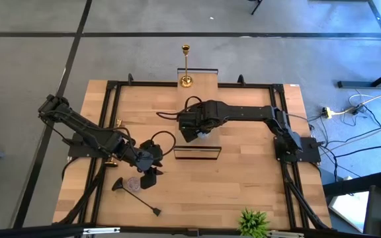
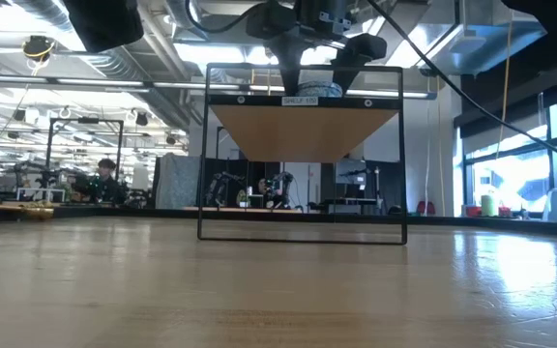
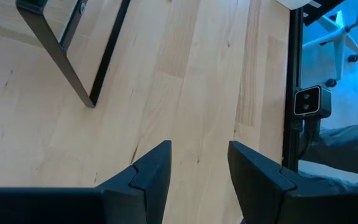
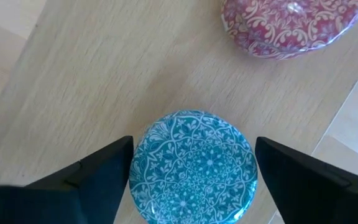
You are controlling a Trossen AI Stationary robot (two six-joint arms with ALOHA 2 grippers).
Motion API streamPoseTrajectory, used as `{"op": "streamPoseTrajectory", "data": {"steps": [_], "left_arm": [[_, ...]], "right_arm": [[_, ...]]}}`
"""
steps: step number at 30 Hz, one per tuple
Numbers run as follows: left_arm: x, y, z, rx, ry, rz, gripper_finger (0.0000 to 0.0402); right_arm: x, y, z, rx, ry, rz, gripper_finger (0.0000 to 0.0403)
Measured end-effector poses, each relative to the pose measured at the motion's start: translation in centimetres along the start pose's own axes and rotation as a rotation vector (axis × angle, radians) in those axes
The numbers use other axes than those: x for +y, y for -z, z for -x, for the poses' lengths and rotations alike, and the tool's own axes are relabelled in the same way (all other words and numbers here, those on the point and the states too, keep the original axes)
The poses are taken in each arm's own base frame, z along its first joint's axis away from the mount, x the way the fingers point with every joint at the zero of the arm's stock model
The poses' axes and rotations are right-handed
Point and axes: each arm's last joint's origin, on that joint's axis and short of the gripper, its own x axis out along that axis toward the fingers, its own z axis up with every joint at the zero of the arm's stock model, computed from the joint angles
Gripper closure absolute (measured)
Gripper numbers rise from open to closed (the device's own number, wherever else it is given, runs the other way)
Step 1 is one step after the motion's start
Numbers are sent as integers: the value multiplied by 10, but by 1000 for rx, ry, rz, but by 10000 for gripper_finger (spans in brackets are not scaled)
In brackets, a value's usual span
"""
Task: Pick & Place candle stick holders
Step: Put the blue scented candle on the shelf
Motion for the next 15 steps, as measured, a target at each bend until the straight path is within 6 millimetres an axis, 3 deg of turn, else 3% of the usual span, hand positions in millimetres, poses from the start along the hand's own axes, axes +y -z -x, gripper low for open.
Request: {"op": "streamPoseTrajectory", "data": {"steps": [15], "left_arm": [[0, 0, 0, 1, 2, -3, 247]], "right_arm": [[0, -2, 0, -4, -4, 11, 60]]}}
